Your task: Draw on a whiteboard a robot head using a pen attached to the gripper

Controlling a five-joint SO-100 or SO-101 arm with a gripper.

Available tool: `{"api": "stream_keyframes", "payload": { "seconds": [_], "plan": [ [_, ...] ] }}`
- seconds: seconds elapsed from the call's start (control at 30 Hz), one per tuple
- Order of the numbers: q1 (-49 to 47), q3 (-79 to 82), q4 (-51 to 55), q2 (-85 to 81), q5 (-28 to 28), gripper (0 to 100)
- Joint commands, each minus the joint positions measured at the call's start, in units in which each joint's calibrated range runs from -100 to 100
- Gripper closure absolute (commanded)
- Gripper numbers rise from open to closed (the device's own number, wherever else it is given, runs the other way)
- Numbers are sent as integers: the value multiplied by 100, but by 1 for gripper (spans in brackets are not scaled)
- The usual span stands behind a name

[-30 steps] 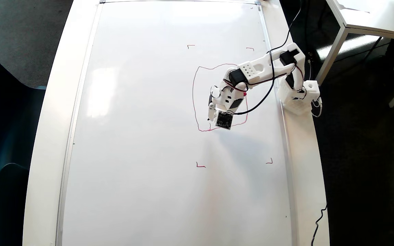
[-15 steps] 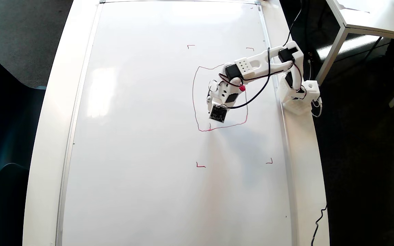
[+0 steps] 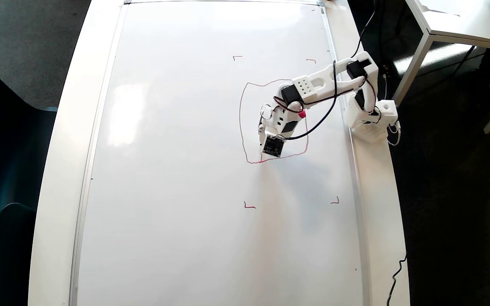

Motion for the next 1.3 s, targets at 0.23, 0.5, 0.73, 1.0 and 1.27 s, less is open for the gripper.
{"api": "stream_keyframes", "payload": {
  "seconds": [0.23, 0.5, 0.73, 1.0, 1.27],
  "plan": [
    [-121, 8, -124, 94, -33, 99],
    [-187, 17, -55, 94, -33, 99],
    [-172, 380, -38, 2, -38, 99],
    [-187, 1206, -46, -476, -65, 99],
    [-187, 1824, -46, -887, -215, 99]
  ]
}}
